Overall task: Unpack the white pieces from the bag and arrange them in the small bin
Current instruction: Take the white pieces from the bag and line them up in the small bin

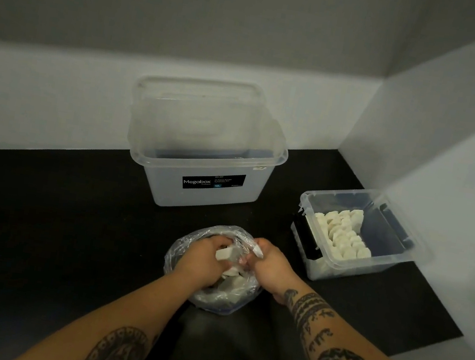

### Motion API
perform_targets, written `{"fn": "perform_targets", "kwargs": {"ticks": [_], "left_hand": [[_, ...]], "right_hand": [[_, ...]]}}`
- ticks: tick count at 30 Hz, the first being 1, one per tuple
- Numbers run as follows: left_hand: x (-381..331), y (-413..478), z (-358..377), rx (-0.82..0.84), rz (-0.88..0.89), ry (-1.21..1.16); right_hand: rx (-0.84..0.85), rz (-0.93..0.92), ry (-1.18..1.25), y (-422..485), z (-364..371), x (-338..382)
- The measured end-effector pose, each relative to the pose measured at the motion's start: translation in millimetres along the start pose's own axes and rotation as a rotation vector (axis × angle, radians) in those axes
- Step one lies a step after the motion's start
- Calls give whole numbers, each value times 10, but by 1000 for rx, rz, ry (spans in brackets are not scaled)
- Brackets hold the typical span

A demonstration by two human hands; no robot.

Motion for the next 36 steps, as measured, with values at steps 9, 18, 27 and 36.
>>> {"fn": "perform_targets", "kwargs": {"ticks": [9,18,27,36], "left_hand": [[-81,-89,-169,150,49,173],[46,-125,-569,149,-129,-405],[84,-108,-726,87,-283,-936],[149,-130,-661,14,-343,-945]], "right_hand": [[-130,31,-106,75,-129,38],[-199,-546,-179,-247,-73,833],[-118,-184,187,-151,189,768],[-96,82,524,-116,204,599]]}}
Point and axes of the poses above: each hand's wrist, its own y-axis towards the middle knuckle, its own z-axis out of the palm, x = y × z, the point moved 9 cm from there along y, towards the middle knuckle, and after that the axes turned 10 degrees about -x, right-handed, at the moved point
